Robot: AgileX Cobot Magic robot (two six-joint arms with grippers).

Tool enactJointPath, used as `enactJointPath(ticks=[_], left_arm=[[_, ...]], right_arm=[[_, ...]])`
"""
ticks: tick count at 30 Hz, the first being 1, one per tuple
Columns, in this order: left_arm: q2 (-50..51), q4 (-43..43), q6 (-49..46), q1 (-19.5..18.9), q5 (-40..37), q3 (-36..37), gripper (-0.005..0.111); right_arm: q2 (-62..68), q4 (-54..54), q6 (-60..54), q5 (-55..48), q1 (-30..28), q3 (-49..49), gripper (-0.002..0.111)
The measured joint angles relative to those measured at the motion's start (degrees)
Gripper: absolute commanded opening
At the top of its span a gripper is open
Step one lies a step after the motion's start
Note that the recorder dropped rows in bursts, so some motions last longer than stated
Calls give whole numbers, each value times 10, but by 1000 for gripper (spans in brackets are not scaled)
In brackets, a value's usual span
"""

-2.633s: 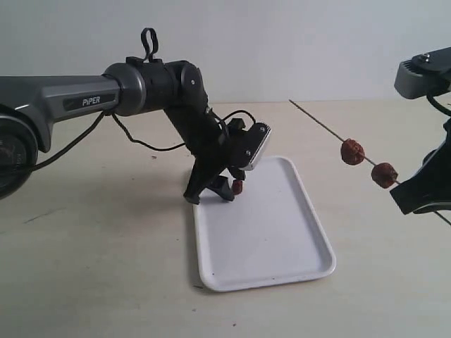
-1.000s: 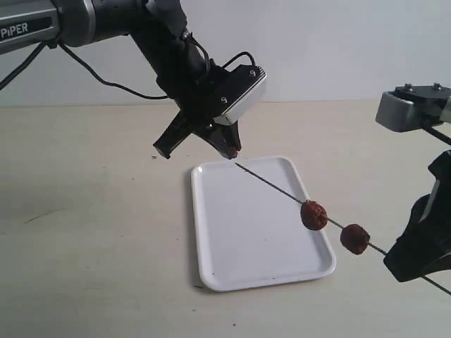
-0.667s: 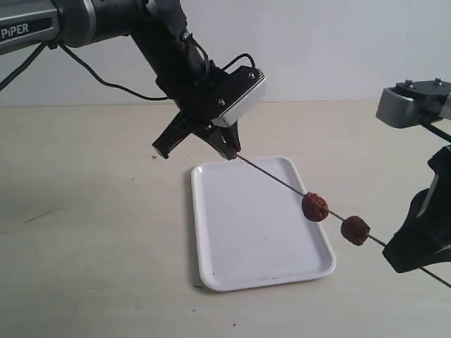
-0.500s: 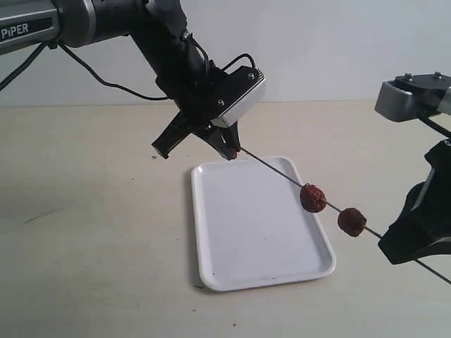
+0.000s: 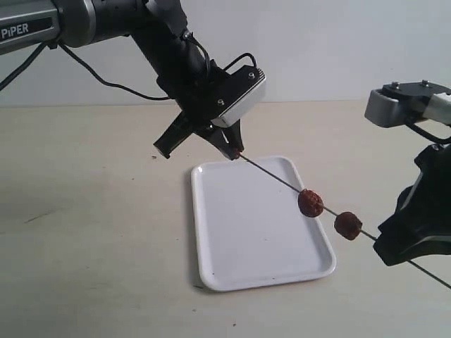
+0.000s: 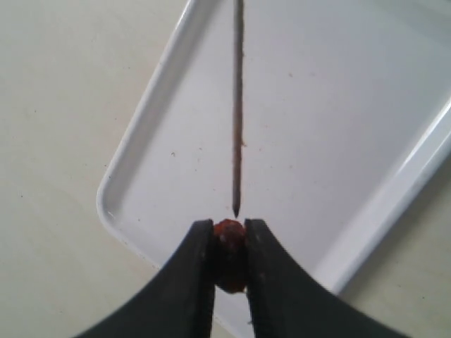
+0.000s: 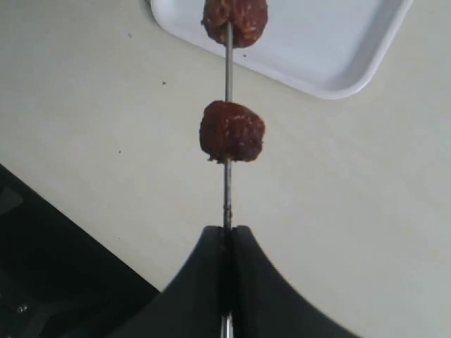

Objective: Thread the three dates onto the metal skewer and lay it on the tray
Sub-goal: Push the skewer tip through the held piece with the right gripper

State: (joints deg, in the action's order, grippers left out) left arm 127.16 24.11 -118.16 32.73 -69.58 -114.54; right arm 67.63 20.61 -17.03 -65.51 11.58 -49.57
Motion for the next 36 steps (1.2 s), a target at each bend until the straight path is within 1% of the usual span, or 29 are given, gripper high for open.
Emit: enactJointPath(ticks=[9, 20, 26, 36], left_arm=[[0, 0, -2, 0, 0, 0, 16], [0, 2, -3, 0, 0, 0, 16], [0, 2, -3, 0, 0, 0, 16], [0, 2, -3, 0, 0, 0, 16]], right_arm=[[10, -28, 10, 8, 0, 0, 0], [19, -24, 10, 10, 0, 0, 0], [20, -3, -2, 9, 0, -23, 0], [26, -3, -5, -9, 0, -24, 0]])
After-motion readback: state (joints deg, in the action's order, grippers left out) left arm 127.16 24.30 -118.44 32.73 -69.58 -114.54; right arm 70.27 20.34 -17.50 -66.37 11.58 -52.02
